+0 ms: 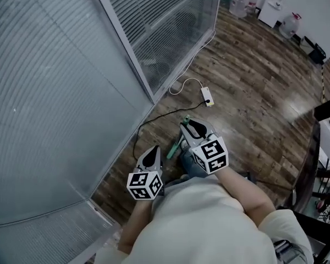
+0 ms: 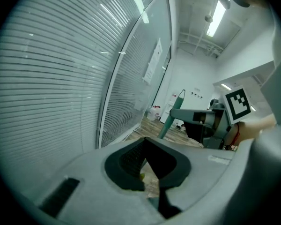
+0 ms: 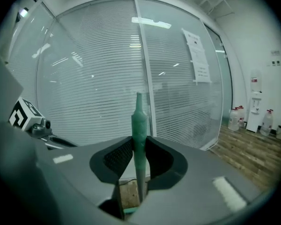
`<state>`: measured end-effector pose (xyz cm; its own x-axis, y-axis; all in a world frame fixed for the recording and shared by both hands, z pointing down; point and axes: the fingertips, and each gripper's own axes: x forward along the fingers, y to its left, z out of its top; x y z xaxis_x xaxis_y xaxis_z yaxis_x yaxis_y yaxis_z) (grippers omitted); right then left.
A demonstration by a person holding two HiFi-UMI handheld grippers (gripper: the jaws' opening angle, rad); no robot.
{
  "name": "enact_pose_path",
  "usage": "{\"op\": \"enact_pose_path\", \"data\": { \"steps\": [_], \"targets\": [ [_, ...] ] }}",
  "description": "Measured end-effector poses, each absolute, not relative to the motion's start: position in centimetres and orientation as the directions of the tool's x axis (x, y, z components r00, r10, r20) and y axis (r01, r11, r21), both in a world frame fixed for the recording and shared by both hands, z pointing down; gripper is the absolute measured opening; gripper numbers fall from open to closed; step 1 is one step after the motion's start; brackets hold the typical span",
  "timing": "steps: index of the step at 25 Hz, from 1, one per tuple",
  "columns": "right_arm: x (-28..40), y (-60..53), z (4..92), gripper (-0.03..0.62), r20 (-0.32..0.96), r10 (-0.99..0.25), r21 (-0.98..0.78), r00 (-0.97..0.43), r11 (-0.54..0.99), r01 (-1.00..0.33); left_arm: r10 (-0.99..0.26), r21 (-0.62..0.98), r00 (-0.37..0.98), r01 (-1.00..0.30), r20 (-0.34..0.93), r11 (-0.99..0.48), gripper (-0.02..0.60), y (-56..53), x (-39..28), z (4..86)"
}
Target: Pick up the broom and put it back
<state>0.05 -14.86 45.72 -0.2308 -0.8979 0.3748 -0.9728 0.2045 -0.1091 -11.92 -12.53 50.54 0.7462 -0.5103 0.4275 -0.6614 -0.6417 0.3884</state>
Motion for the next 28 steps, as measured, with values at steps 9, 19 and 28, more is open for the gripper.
{"op": "enact_pose_path", "data": {
  "steps": [9, 19, 28],
  "targets": [
    [-1.6, -21.8, 46.9, 0.097, 0.408, -0.817, -0.097, -0.408, 0.406, -0.909, -0.662, 0.389, 0.625, -0.779, 0.415, -0.492, 0.006, -18.4, -13.0, 50.3],
    [-2.0, -27.9, 48.6, 0.097, 0.444, -0.728, -0.093, -0.523, 0.543, -0.834, -0.763, 0.398, 0.493, -0.854, 0.418, -0.334, 0.006, -23.1, -13.2, 50.8],
    [-1.9, -32.1, 51.4, 0.097, 0.477, -0.668, -0.106, -0.571, 0.601, -0.792, -0.814, 0.404, 0.412, -0.882, 0.408, -0.244, 0.006, -26.5, -13.3, 51.5]
  ]
}}
